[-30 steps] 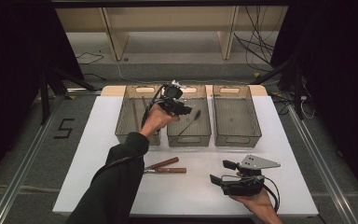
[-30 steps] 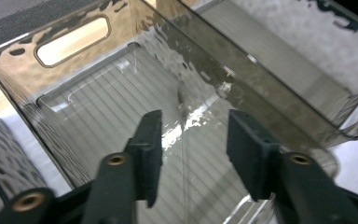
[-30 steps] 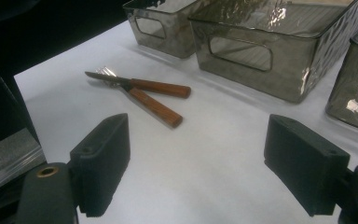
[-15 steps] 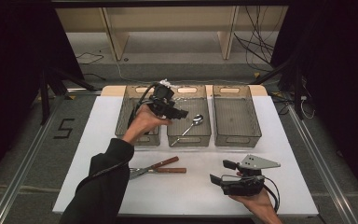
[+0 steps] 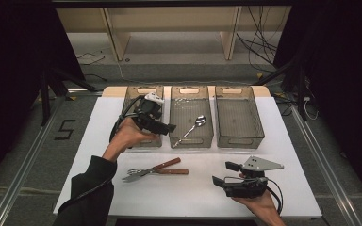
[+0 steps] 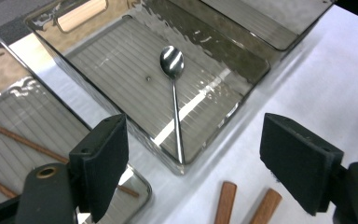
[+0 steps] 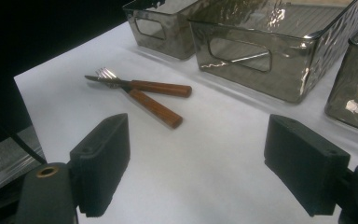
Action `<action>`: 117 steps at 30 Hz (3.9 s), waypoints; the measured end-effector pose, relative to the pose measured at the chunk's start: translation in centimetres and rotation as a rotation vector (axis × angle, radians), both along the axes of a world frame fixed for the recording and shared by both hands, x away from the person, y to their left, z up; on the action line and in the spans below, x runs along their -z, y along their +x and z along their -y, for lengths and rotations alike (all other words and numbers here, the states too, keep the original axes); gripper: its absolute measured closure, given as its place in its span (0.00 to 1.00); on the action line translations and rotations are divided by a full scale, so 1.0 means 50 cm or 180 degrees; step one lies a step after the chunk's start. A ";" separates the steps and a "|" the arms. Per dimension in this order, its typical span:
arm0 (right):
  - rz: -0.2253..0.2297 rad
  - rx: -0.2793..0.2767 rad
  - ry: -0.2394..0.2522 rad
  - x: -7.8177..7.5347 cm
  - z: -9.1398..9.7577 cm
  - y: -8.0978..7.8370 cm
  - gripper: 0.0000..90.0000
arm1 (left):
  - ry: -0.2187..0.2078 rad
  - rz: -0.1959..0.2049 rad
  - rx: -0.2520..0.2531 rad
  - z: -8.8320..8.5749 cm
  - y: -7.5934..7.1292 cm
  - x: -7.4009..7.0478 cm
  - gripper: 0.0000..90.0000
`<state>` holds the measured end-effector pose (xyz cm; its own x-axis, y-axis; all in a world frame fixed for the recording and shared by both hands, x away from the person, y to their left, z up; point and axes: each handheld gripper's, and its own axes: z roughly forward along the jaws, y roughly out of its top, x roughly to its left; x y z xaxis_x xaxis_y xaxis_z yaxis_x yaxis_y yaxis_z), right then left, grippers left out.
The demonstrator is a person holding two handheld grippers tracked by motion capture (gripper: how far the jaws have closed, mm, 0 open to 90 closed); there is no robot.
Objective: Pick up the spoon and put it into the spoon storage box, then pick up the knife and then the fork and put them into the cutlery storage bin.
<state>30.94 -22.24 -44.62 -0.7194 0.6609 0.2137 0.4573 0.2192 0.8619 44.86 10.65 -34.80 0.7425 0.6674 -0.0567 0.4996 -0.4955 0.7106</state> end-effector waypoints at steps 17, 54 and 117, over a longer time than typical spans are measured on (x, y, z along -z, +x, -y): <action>0.0015 0.0023 0.0018 0.002 0.004 0.002 0.26 | 0.0068 -0.0120 0.0084 -0.051 -0.060 0.078 0.22; 0.0022 0.0013 -0.0029 0.004 0.001 -0.001 0.26 | 0.0908 -0.0542 0.0085 -0.045 -0.053 0.159 0.22; 0.0013 -0.0006 -0.0061 0.005 -0.003 0.001 0.26 | 0.1362 -0.0751 0.0751 0.038 -0.045 0.229 0.83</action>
<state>31.01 -22.11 -44.85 -0.7214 0.6636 0.1980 0.4533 0.2364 0.8594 42.58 8.74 -46.23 0.8750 0.4841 0.0003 0.4613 -0.8339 0.3029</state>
